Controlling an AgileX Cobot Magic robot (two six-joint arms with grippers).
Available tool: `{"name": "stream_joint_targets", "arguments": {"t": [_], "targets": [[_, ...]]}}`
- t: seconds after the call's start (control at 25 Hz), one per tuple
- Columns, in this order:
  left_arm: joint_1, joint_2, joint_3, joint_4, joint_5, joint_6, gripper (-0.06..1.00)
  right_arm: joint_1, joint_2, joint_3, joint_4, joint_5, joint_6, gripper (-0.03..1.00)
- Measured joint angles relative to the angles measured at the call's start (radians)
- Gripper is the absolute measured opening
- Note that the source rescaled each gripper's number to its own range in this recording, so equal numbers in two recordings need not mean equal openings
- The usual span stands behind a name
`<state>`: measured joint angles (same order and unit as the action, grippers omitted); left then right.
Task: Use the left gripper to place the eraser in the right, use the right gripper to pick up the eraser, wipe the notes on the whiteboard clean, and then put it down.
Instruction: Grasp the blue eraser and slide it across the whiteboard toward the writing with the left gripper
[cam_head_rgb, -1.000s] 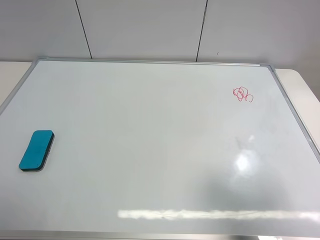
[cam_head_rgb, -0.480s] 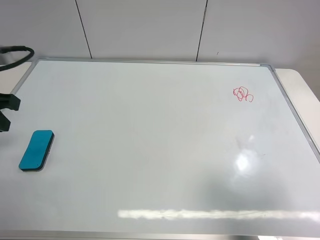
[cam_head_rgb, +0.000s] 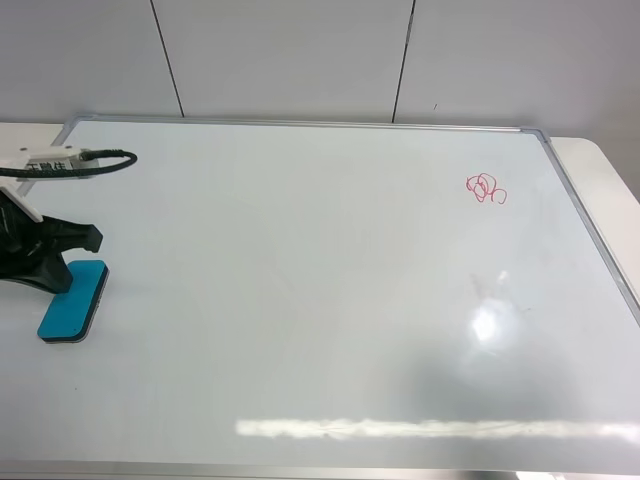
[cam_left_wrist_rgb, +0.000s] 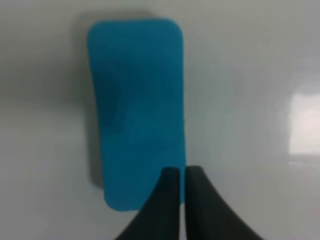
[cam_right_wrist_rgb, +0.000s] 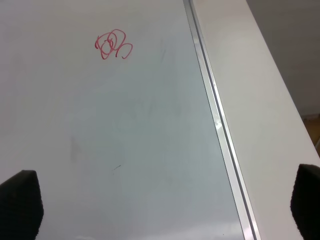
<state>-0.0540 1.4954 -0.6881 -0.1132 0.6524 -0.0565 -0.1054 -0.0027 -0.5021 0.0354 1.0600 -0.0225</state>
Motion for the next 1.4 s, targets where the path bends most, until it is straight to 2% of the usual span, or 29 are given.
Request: {"name": "stream_joint_targets", "arguments": {"t": [0.36, 0.64, 0.88, 1.24, 1.4], "targets": [[0.0, 0.158, -0.001, 0.04, -0.143, -0.008, 0.0, 0.0, 0.0, 0.0, 0.0, 0.0, 0.0, 1.0], [0.0, 0.19, -0.014, 0.051, -0.14, -0.07, 0.0, 0.0, 0.0, 0.0, 0.0, 0.0, 0.0, 1.0], [-0.023, 0.201, -0.016, 0.022, -0.146, -0.112, 0.0, 0.0, 0.0, 0.0, 0.0, 0.0, 0.0, 1.0], [-0.161, 0.225, -0.019, -0.147, -0.236, -0.117, 0.0, 0.0, 0.0, 0.0, 0.0, 0.0, 0.0, 1.0], [-0.258, 0.27, -0.05, -0.236, -0.274, -0.118, 0.0, 0.0, 0.0, 0.0, 0.0, 0.0, 0.0, 1.0]]}}
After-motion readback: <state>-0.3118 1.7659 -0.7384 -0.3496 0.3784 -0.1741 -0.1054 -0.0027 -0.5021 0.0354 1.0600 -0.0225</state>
